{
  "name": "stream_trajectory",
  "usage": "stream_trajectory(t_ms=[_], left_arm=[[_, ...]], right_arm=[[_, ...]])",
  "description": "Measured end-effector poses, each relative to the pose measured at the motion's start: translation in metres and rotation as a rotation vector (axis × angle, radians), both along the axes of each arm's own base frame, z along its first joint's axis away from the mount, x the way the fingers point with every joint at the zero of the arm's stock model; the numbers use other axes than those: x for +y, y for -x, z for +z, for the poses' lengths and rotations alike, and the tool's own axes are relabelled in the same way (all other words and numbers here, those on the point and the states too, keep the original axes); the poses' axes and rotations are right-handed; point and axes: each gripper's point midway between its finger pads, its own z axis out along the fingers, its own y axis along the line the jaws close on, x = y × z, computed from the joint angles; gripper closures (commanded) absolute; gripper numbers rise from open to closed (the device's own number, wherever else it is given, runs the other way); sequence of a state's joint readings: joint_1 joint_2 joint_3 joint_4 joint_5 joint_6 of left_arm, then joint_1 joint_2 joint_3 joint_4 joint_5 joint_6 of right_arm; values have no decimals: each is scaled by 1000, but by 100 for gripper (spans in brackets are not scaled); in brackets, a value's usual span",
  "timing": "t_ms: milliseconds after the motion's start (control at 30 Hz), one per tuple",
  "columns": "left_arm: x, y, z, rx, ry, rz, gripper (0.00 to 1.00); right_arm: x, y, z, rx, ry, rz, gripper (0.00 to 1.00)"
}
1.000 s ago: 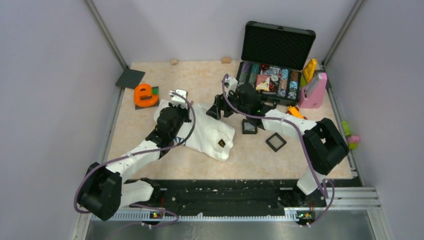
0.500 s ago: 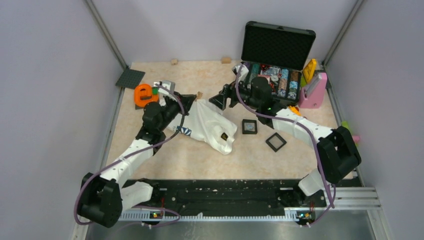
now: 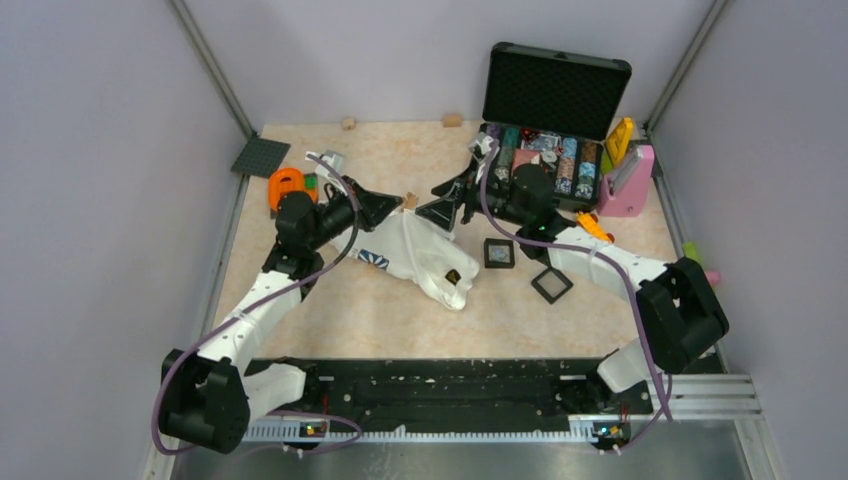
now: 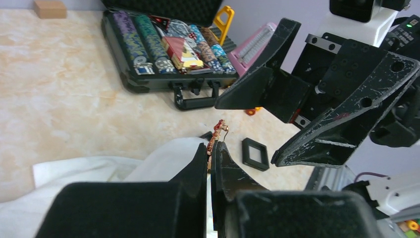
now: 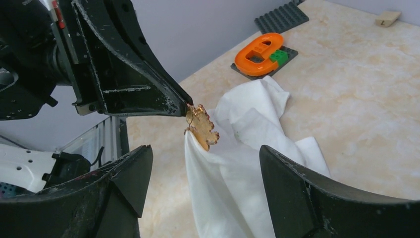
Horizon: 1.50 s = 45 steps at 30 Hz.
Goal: Remove the brooch from the garment
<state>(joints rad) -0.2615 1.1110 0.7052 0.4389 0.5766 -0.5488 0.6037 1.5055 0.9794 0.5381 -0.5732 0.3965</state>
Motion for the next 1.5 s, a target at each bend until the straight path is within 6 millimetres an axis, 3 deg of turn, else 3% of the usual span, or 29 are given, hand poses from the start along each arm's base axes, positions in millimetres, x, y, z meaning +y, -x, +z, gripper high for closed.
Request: stream_trajectory(t_ms=[533,700,867,967,1167,1500], left_arm=[[-9,13,3,78,65,-73,100],[-7,10,6,85,19,-61,100],[10,-5,15,110,-118,64,100],[20,-8,9,138,-180,116,100],[34,-1,-25,305,-308,187,100],[54,8,-27,458,-446,268,100]], right_arm=[[3,6,22,-6,-108,27,29],[2,5,14,7,-128,11,28],[-3,-6,1,25,-100,-59,27],[-4,-9,-2,23,-87,-79,26],[0,-8,-2,12,-87,-91,23],[26,6,-14,-3,-62,-90,23]])
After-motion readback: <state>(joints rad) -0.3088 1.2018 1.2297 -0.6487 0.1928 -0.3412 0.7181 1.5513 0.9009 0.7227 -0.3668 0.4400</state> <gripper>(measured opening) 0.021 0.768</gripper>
